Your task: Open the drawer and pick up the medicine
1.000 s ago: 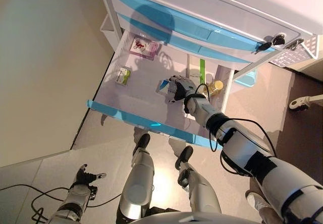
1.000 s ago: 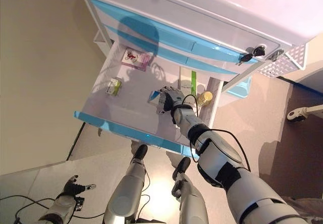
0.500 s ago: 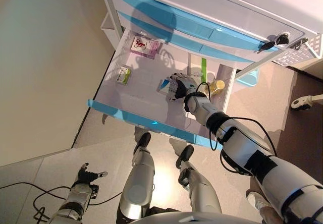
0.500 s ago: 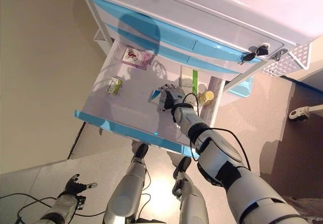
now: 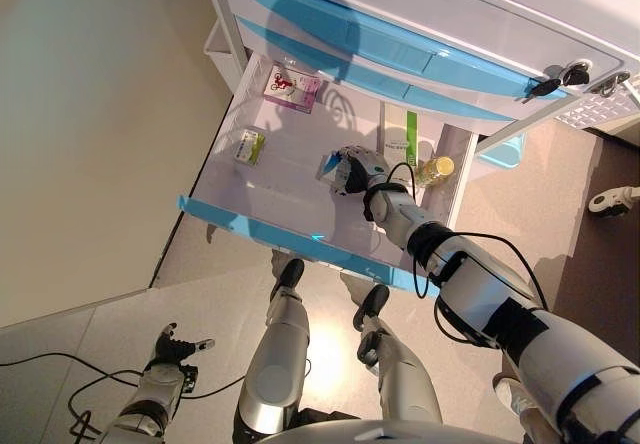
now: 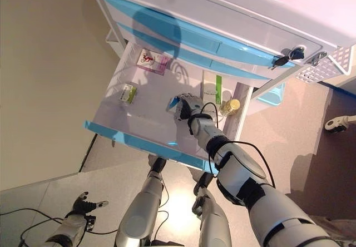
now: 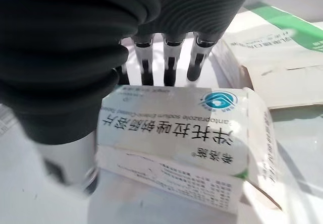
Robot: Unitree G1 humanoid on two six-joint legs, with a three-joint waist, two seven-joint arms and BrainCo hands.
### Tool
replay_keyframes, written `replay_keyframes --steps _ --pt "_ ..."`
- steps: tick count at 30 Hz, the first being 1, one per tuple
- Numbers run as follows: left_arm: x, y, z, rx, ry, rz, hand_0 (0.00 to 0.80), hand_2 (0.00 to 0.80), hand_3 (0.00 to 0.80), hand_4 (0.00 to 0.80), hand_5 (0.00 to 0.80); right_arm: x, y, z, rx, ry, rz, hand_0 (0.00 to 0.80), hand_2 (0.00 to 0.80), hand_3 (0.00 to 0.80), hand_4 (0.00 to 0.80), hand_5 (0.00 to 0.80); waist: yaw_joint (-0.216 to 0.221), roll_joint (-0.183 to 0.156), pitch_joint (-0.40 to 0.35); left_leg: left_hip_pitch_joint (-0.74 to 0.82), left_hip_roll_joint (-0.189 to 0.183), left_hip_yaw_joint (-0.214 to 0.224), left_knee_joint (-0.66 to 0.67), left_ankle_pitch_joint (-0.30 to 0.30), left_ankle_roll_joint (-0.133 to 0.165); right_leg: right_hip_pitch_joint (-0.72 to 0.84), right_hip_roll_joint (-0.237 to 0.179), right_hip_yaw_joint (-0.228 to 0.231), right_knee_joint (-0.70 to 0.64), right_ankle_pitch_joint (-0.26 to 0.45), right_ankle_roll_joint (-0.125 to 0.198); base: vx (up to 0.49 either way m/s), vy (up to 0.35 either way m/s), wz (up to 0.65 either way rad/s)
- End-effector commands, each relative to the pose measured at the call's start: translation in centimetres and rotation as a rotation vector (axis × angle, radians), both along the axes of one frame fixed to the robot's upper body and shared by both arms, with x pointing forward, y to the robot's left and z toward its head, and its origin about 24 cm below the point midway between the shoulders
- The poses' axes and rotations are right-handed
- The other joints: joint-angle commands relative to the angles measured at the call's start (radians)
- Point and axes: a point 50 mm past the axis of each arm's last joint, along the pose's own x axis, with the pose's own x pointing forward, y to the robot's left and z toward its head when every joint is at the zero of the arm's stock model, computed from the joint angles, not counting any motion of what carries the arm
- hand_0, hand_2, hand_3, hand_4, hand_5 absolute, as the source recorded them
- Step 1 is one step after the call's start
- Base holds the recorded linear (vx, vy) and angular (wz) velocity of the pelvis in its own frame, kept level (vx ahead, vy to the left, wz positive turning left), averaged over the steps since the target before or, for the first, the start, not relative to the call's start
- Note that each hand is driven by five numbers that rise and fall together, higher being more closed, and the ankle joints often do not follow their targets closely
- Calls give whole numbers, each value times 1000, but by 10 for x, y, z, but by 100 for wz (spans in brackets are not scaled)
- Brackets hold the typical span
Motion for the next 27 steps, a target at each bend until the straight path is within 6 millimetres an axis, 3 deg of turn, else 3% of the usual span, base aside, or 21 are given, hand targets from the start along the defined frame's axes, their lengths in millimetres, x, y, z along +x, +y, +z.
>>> replay_keyframes --steps 1,27 --pt "-11 4 -3 30 27 13 0 0 0 0 0 7 6 20 -13 -60 10 800 800 800 800 800 1 22 15 -20 -86 -21 -93 95 75 13 -15 10 108 -79 63 0 0 0" --pt "-15 3 -5 19 40 26 0 0 0 0 0 4 3 14 37 -44 1 800 800 800 800 800 -16 26 3 -7 -84 -10 -94 91 77 14 -20 25 115 -74 65 0 0 0"
